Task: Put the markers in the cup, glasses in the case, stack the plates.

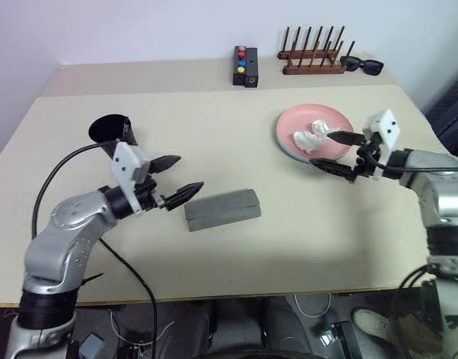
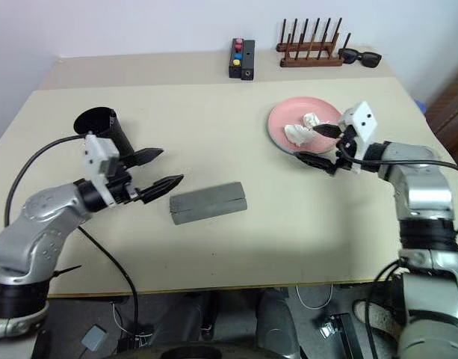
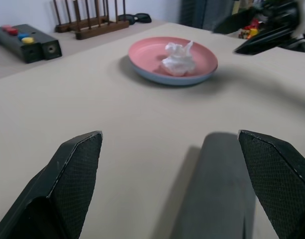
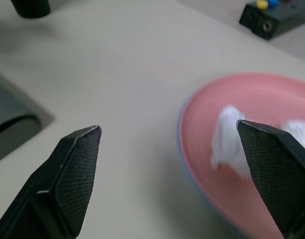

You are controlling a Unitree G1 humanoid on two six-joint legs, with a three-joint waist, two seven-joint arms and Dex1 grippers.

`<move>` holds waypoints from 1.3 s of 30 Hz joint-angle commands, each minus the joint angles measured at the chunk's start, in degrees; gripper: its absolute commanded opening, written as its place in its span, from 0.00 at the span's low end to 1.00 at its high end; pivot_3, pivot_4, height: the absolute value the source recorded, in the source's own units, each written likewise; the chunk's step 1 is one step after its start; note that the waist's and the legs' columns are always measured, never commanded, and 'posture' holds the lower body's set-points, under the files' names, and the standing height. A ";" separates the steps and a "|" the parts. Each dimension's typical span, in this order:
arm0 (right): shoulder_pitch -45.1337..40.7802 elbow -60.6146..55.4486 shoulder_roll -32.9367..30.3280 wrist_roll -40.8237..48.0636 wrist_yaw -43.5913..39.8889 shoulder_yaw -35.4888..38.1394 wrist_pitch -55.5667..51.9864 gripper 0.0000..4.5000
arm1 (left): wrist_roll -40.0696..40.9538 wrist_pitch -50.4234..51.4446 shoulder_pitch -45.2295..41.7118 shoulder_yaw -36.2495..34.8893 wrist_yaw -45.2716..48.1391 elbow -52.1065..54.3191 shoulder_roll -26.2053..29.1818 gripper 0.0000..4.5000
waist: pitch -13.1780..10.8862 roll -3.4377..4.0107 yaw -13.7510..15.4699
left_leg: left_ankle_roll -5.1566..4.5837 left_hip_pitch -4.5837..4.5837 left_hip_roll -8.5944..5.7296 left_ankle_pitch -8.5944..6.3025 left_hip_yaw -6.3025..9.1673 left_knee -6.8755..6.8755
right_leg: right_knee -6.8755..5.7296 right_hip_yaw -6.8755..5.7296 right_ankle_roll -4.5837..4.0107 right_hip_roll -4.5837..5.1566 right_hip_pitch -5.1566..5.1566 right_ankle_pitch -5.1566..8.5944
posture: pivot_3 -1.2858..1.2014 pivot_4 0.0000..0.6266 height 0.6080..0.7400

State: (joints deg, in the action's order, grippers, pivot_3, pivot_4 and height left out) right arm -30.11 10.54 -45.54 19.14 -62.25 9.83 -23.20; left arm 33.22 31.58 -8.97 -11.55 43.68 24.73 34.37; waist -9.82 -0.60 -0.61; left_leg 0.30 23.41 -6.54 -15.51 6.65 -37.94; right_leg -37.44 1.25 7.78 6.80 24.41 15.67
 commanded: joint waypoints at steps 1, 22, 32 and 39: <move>3.98 -7.84 -3.22 3.67 0.71 4.79 -4.19 0.99 | 0.50 -3.01 4.50 -4.31 -0.40 4.40 0.69 1.00 | 0.00 0.00 0.03 | 0.00 0.00 0.00 0.00 -0.01 0.01 | 0.01 0.01 0.00 0.00 0.00 0.00 | 0.52 0.24 1.00; 28.47 -19.39 -6.87 7.61 5.34 18.11 -8.28 0.99 | 1.22 -8.70 21.40 -14.12 1.61 7.10 3.93 1.00 | 0.05 0.07 1.42 | -0.43 -0.08 0.05 -0.26 -0.06 -0.01 | 0.24 0.01 -0.09 0.00 -0.25 -0.04 | 0.52 0.24 1.00; 26.69 -12.21 -9.01 6.98 3.78 18.18 -4.36 0.99 | 1.45 -7.64 19.71 -11.24 0.95 7.84 4.23 1.00 | 0.07 0.12 1.38 | -0.41 -0.09 0.05 -0.25 -0.09 -0.01 | 0.25 0.01 -0.08 -0.01 -0.25 -0.04 | 0.52 0.24 1.00; 28.34 -13.49 -8.49 8.40 4.18 18.50 -4.63 0.99 | 2.95 -7.21 23.69 -14.58 2.89 8.91 5.77 1.00 | 0.08 0.13 1.39 | -0.42 -0.09 0.08 -0.26 -0.09 -0.01 | 0.26 0.02 -0.09 0.00 -0.25 -0.04 | 0.52 0.24 1.00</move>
State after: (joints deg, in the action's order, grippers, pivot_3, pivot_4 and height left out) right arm -1.72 -0.51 -53.57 26.15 -58.26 25.88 -27.78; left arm 34.55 24.40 15.08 -23.52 46.29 31.44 39.04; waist -9.74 -0.46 0.78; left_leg -0.13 23.32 -6.46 -15.76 6.56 -37.95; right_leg -37.19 1.27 7.69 6.81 24.16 15.63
